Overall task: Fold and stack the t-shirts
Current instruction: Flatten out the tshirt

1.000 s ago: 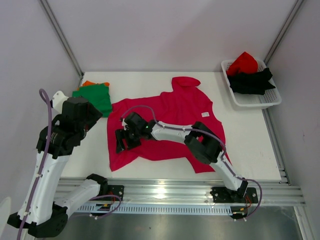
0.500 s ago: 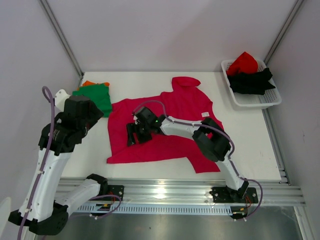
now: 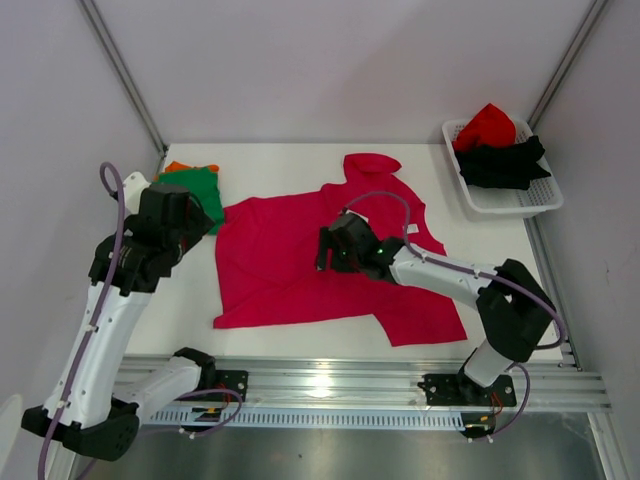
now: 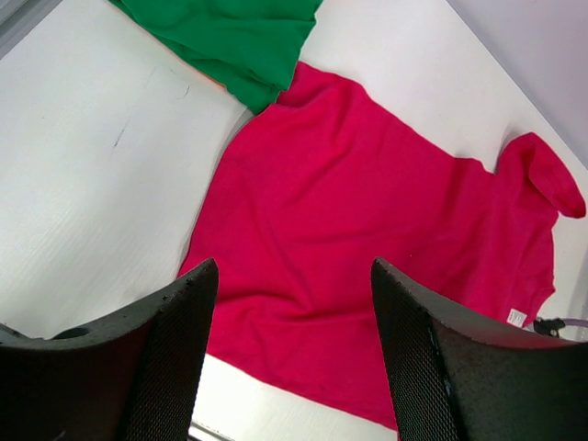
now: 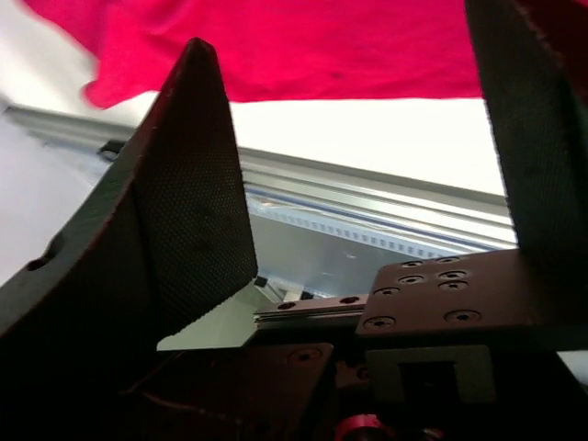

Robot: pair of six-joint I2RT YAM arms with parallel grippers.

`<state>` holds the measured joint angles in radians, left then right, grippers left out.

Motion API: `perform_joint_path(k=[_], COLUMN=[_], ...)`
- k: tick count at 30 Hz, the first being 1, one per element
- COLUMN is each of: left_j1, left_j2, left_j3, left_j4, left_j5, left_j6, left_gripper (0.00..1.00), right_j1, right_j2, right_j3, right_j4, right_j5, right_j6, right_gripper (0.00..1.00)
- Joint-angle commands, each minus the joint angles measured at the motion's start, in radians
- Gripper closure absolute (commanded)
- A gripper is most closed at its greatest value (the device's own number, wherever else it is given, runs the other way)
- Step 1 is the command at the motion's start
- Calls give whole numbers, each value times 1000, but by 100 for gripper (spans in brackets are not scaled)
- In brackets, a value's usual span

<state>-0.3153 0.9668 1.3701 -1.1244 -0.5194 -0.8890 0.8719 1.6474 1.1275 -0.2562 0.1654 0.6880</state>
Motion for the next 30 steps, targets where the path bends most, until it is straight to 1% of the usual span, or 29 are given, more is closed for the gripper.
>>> perform_joint_path(k=[1,5,6,8,9,15,16,19,20,23,26,30], left_j1=[13,13,12,13,13,13,13,12,13,13,12,13], left_j2=[10,13,15,23,26,46,47,50,53,64,78,81], left_j3=[0,-5,-5,-6,-5,-16,-20,-28,-29,-37,-34,-36], left_j4=[29,46,49,54,54,63,63,81,84,98,101,107], left_j5=[7,18,22,25,25,29,32,47,51,70,84,96], left_j6=[28,30,32,33,35,42,42,42,42,44,45,48], left_gripper=[29,29,29,29,29,29,29,29,29,29,29,29], right_j1=[-7,-30,-30,-28,-27,-10,-7,18,24,41,39,36], right_j2=[-60,-92,-92,-90,-96,-247,-267,-342,-381,-437,-483,-472], right_j3=[-67,-143,-156,-167,-184,-291,-308,-330,-353,-406,-443,-468], right_j4=[-57,-162,-185,-259,-279,-391,-446,-562,-590,-652,-663,-644], right_j5=[115,128,132,149,166,290,304,353,362,385,395,420], right_j6=[77,201,269,330,393,617,681,772,835,934,966,969], right_gripper=[20,21,21,21,21,21,21,21,21,21,21,21])
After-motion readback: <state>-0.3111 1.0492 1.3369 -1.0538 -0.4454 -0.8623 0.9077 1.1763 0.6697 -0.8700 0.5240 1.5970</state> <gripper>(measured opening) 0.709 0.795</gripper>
